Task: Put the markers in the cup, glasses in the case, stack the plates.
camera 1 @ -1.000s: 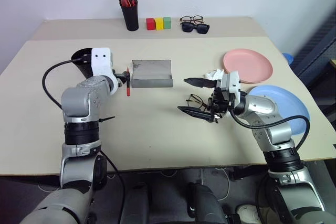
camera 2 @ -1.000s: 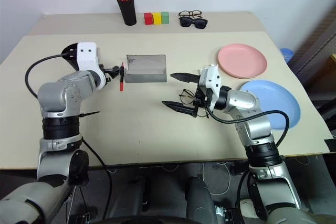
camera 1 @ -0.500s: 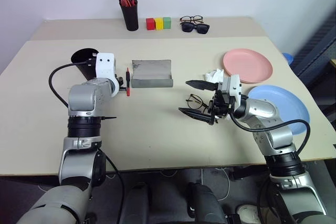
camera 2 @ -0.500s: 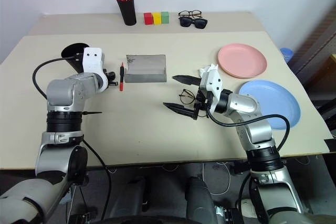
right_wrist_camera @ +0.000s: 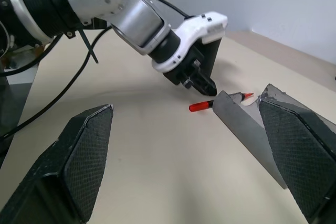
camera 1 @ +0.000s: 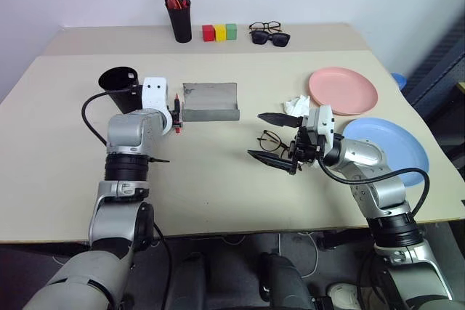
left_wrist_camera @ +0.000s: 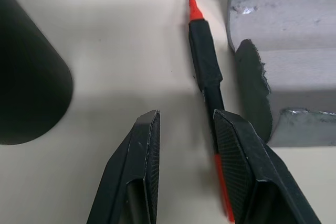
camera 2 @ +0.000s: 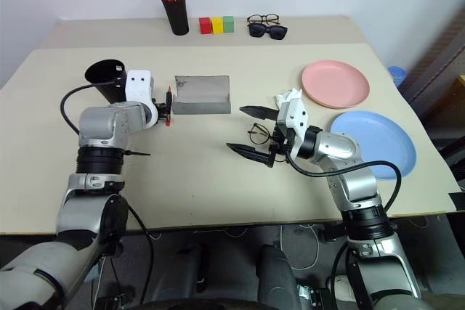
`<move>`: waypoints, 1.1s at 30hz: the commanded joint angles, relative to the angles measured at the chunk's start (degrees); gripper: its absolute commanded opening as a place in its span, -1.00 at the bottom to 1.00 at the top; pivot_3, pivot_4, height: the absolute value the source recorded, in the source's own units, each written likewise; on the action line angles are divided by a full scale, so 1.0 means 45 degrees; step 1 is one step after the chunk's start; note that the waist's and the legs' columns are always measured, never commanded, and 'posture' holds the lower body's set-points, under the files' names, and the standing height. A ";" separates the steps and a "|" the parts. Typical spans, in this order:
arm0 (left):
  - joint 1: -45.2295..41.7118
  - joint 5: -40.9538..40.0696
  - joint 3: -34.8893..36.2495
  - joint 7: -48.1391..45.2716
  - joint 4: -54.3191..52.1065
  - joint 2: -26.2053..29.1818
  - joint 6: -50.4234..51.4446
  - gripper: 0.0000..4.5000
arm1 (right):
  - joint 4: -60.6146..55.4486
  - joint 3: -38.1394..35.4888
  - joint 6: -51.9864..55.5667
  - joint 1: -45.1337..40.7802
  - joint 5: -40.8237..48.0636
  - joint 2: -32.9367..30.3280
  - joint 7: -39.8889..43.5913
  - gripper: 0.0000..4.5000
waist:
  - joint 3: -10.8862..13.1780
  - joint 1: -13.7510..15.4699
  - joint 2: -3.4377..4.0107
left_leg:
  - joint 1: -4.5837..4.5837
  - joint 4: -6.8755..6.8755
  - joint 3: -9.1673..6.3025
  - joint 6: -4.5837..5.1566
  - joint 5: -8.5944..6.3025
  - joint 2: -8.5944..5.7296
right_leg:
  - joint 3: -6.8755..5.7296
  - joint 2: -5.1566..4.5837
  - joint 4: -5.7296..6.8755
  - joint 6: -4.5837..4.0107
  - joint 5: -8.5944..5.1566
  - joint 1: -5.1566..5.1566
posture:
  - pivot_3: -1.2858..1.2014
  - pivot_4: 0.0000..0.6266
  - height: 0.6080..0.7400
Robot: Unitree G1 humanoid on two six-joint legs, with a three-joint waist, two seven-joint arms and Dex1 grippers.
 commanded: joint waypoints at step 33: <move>0.4329 0.2142 -0.0875 -0.0148 -0.7321 0.0317 -1.1351 -0.99 | -0.0516 -0.0533 0.0016 -0.0438 0.0345 0.0319 -0.0524 1.00 | 0.0000 0.0025 0.0011 | -0.0004 0.0001 0.0011 -0.0008 0.0005 0.0009 | 0.0010 -0.0002 -0.0004 -0.0076 -0.0015 -0.0018 | 0.03 -0.52 1.00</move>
